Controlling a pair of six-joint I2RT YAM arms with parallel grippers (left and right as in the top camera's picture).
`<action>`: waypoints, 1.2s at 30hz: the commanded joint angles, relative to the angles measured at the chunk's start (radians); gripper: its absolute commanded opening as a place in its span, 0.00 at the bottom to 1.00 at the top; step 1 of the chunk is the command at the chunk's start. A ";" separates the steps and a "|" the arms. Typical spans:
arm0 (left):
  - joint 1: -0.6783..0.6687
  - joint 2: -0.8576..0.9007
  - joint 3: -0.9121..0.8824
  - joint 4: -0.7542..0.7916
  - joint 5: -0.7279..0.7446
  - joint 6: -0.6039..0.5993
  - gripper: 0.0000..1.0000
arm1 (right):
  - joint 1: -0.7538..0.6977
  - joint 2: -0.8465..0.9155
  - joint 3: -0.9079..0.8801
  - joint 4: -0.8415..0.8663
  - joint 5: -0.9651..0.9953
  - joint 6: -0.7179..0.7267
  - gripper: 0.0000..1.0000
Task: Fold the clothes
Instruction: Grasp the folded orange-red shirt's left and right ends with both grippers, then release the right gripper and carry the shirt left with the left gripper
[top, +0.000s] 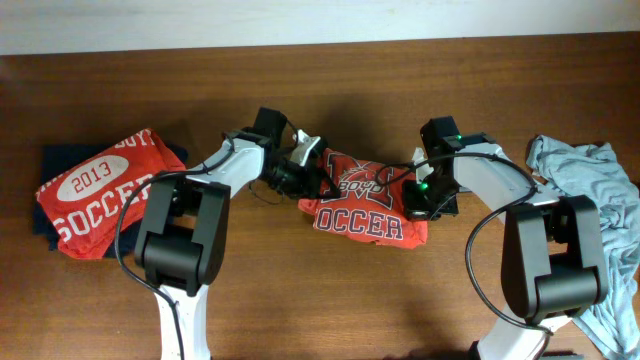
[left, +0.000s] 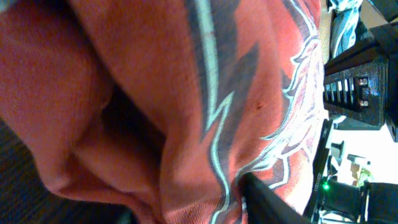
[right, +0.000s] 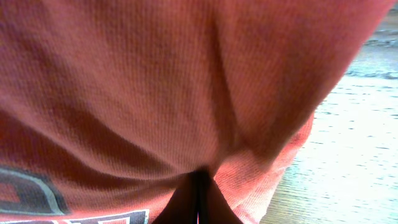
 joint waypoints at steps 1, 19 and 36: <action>-0.018 0.013 0.000 0.025 0.043 -0.001 0.38 | 0.006 0.016 -0.006 0.000 0.057 0.011 0.04; -0.042 0.013 0.000 0.099 0.132 -0.048 0.72 | 0.006 0.016 -0.016 0.000 0.057 0.011 0.04; 0.000 0.013 0.000 0.126 0.235 -0.083 0.00 | -0.001 0.000 -0.002 -0.049 0.058 0.011 0.04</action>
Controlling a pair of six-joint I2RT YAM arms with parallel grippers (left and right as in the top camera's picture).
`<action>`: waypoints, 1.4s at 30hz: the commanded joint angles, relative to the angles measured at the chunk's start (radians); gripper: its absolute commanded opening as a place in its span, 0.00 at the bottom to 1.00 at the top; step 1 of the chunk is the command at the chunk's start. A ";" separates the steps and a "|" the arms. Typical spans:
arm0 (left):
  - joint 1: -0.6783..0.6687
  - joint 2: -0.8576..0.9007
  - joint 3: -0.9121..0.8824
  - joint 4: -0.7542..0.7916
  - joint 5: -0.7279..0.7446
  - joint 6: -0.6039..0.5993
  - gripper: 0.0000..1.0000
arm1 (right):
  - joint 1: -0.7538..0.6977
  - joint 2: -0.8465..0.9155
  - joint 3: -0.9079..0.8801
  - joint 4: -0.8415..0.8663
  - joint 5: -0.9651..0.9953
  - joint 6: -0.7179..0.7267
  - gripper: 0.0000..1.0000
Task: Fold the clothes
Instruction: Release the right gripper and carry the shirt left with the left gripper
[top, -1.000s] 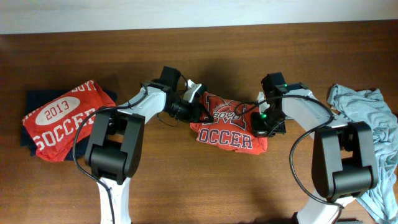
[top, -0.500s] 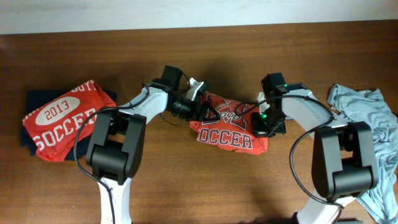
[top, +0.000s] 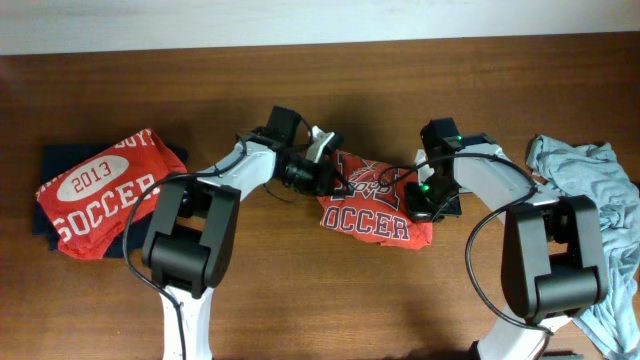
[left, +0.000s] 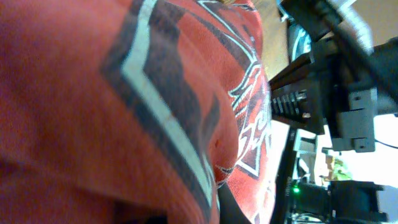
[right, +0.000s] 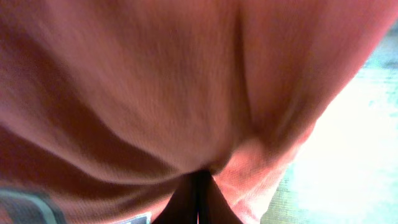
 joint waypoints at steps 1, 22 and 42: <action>0.056 0.009 0.000 0.002 0.117 0.005 0.00 | -0.005 -0.012 0.010 -0.042 0.013 0.011 0.04; 0.337 -0.512 0.001 -0.243 -0.153 0.024 0.00 | -0.044 -0.346 0.209 -0.146 0.013 0.004 0.10; 0.987 -0.670 0.001 -0.394 -0.239 0.109 0.01 | -0.043 -0.346 0.209 -0.164 0.013 0.005 0.09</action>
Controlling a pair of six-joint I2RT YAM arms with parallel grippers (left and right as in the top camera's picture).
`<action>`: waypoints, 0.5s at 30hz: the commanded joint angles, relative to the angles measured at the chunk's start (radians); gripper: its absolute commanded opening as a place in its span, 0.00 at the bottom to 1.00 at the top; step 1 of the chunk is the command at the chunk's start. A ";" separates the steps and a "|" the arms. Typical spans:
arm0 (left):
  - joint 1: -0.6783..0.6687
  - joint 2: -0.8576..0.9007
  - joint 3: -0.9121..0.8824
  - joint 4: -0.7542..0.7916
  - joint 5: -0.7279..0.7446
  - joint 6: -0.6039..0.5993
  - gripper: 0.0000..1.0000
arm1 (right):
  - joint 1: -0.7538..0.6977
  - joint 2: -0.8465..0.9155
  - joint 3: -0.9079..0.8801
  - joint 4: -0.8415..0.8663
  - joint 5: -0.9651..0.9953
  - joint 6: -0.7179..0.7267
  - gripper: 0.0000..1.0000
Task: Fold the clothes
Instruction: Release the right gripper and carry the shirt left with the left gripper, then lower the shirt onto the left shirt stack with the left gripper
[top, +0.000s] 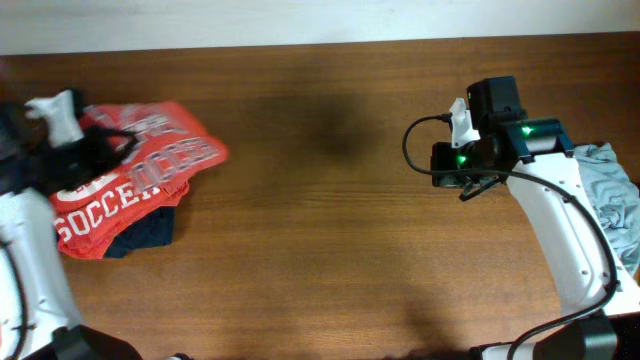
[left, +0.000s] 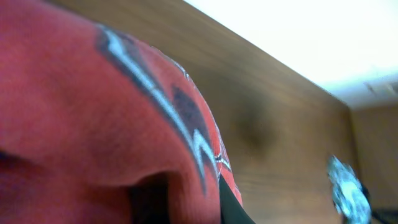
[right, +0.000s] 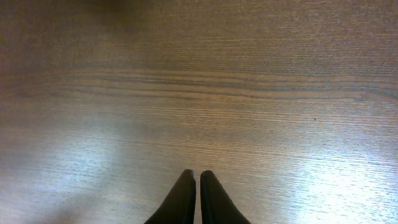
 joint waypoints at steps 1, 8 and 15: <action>0.135 -0.015 0.003 -0.034 -0.018 0.083 0.00 | 0.000 0.003 0.007 0.000 0.012 0.005 0.09; 0.193 0.050 -0.029 -0.049 -0.116 0.113 0.00 | 0.000 0.003 0.007 0.006 0.012 0.005 0.09; 0.196 0.179 -0.046 -0.040 -0.184 0.124 0.00 | 0.000 0.003 0.007 -0.001 0.012 0.005 0.09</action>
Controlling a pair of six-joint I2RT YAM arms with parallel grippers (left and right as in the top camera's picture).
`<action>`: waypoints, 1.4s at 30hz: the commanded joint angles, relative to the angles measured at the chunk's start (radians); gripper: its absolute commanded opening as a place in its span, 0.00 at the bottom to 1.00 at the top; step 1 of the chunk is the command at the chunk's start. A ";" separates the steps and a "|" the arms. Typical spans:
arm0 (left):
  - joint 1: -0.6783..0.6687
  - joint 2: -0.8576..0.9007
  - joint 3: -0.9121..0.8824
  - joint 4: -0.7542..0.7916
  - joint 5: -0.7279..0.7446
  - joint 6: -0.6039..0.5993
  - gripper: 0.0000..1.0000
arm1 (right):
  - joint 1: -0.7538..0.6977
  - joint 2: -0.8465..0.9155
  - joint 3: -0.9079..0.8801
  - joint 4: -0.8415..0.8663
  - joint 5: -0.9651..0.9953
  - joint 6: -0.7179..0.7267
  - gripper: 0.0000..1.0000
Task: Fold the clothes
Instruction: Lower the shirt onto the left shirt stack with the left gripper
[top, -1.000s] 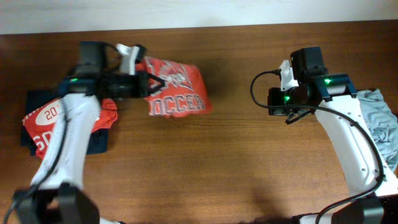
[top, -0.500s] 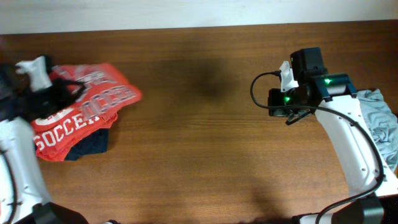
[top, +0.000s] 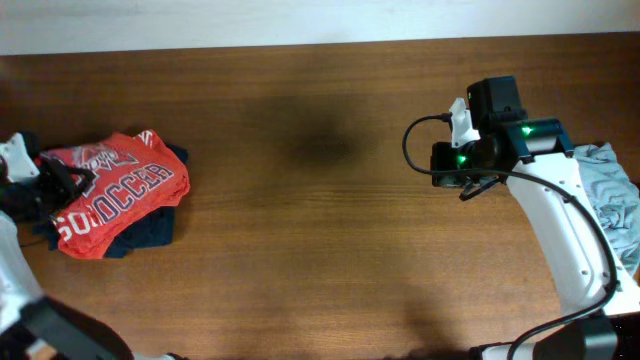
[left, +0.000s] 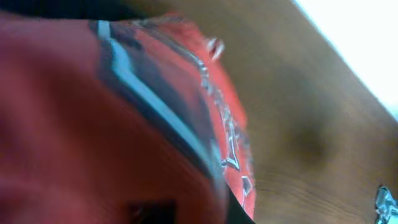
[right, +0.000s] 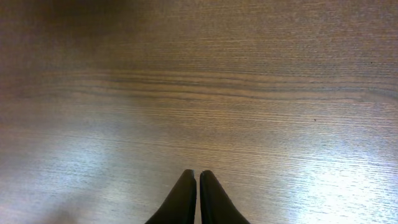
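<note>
A folded red soccer shirt (top: 120, 190) lies at the table's far left, on top of a navy garment (top: 150, 228). My left gripper (top: 42, 185) is at the shirt's left edge. The left wrist view is blurred and almost filled by the red shirt (left: 93, 124), which is pressed around the fingers, so the gripper is shut on it. My right gripper (right: 198, 175) hangs shut and empty over bare wood at the right of the table.
A crumpled grey-blue garment (top: 612, 190) lies at the right edge, just behind the right arm (top: 540, 200). The brown wooden table (top: 320, 250) stretches between the two arms. A white wall strip runs along the far edge.
The left gripper has moved further left and down with the red shirt. The shirt hung spread above the pile and now rests on it, covering the shirt below. The right arm is unchanged.
Both grippers first held a red soccer shirt at mid-table, then had it folded narrower. Later the right gripper had let go and stood shut over bare wood, while the left held the shirt above the left pile. Now the shirt lies on that pile.
</note>
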 joint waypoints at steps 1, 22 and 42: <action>0.005 0.071 -0.013 0.007 -0.078 0.031 0.00 | 0.000 0.003 0.007 -0.005 0.013 0.005 0.09; 0.170 0.084 0.288 -0.210 -0.134 0.011 0.74 | 0.000 0.003 0.007 -0.005 0.013 0.005 0.10; -0.187 0.134 -0.090 0.290 -0.609 -0.032 0.00 | 0.000 0.003 0.007 -0.009 0.020 0.006 0.10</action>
